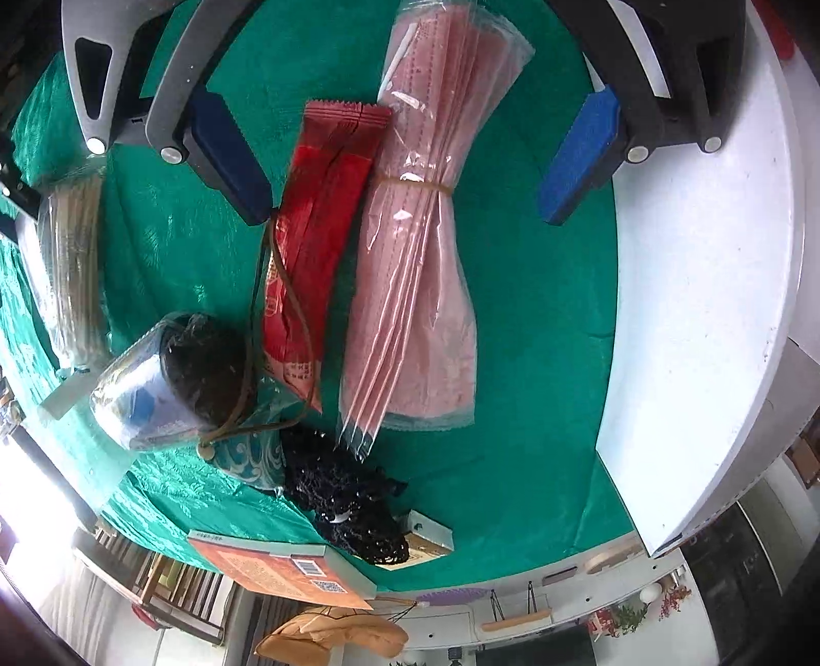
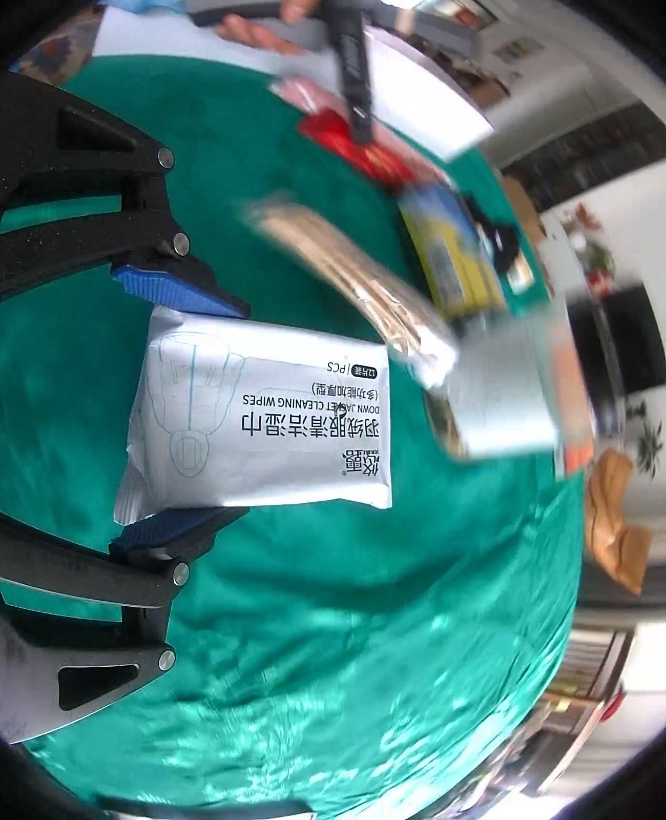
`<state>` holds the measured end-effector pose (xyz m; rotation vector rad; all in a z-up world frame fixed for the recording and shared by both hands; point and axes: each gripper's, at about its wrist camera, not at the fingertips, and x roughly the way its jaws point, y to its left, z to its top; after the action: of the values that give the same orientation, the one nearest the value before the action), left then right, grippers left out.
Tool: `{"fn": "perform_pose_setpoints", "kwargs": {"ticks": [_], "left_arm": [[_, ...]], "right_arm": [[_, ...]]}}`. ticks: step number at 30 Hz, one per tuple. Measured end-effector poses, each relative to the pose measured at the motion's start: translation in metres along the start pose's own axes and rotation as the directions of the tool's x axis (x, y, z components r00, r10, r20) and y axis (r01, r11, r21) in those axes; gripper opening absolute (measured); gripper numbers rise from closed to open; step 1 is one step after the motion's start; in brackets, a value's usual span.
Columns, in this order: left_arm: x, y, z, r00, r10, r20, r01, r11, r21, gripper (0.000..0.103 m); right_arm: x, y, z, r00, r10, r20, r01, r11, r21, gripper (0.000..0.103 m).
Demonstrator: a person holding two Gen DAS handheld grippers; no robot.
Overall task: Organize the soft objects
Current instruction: 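Close the right gripper on the wipes packet while the left gripper grasps the cotton swab bag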
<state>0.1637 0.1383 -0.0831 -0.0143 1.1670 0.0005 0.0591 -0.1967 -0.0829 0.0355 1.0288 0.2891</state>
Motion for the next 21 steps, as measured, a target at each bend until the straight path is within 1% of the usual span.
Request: {"fn": "perform_pose_setpoints", "kwargs": {"ticks": [2,3,6,7,9,11,13,14,15,16,18,20,21], "left_arm": [[-0.002,0.003,-0.002,1.000,-0.013,0.005,0.013,1.000,-0.018,0.102],[-0.003,0.005,-0.002,1.000,-0.026,0.010,0.026,0.999,-0.035,0.102],[-0.004,0.010,0.000,0.998,-0.054,0.013,0.055,0.995,-0.088,0.102],[-0.004,0.011,0.001,0.997,-0.072,0.012,0.073,0.992,-0.101,0.102],[-0.009,0.013,0.002,0.994,-0.107,0.016,0.108,0.987,-0.121,0.101],[-0.024,0.008,0.000,0.992,-0.121,0.047,0.126,0.983,-0.131,0.101],[-0.049,-0.010,-0.007,0.983,-0.139,0.121,0.150,0.985,-0.088,0.101],[-0.060,-0.023,-0.011,0.976,-0.163,0.147,0.172,0.984,-0.049,0.101],[-0.067,-0.039,-0.014,0.968,-0.197,0.156,0.201,0.980,-0.006,0.101],[-0.069,-0.061,-0.017,0.960,-0.241,0.143,0.237,0.970,0.045,0.101],[-0.062,-0.101,-0.020,0.954,-0.286,0.093,0.275,0.955,0.114,0.101],[-0.048,-0.141,-0.020,0.956,-0.287,0.058,0.275,0.948,0.160,0.101],[-0.038,-0.160,-0.019,0.962,-0.267,0.053,0.254,0.951,0.178,0.101]], "right_arm": [[0.000,-0.009,0.007,1.000,0.006,-0.002,-0.006,1.000,-0.014,0.076],[0.002,-0.011,0.012,1.000,0.007,-0.027,-0.008,1.000,-0.027,0.077],[0.009,0.006,0.020,0.997,-0.010,-0.071,0.003,0.995,-0.097,0.081],[0.009,0.015,0.016,0.997,-0.022,-0.079,0.012,0.992,-0.129,0.081],[0.013,0.017,0.015,0.996,-0.035,-0.083,0.020,0.985,-0.169,0.081],[0.012,0.013,0.010,0.997,-0.011,-0.079,0.000,0.990,-0.139,0.077],[0.008,0.003,0.010,0.998,0.000,-0.070,-0.006,0.996,-0.089,0.076],[0.007,0.000,0.009,0.998,-0.010,-0.061,0.006,0.998,-0.068,0.076],[0.005,-0.008,0.009,0.998,-0.026,-0.050,0.024,0.999,-0.046,0.076],[0.003,-0.010,0.005,0.998,-0.039,-0.042,0.038,0.999,-0.027,0.076],[0.000,-0.021,0.003,0.999,-0.037,-0.019,0.037,0.999,0.001,0.073],[0.000,-0.026,0.004,0.999,-0.037,-0.020,0.037,0.999,0.005,0.073],[-0.002,-0.023,0.002,0.999,-0.049,-0.024,0.049,0.999,0.002,0.073]]}}
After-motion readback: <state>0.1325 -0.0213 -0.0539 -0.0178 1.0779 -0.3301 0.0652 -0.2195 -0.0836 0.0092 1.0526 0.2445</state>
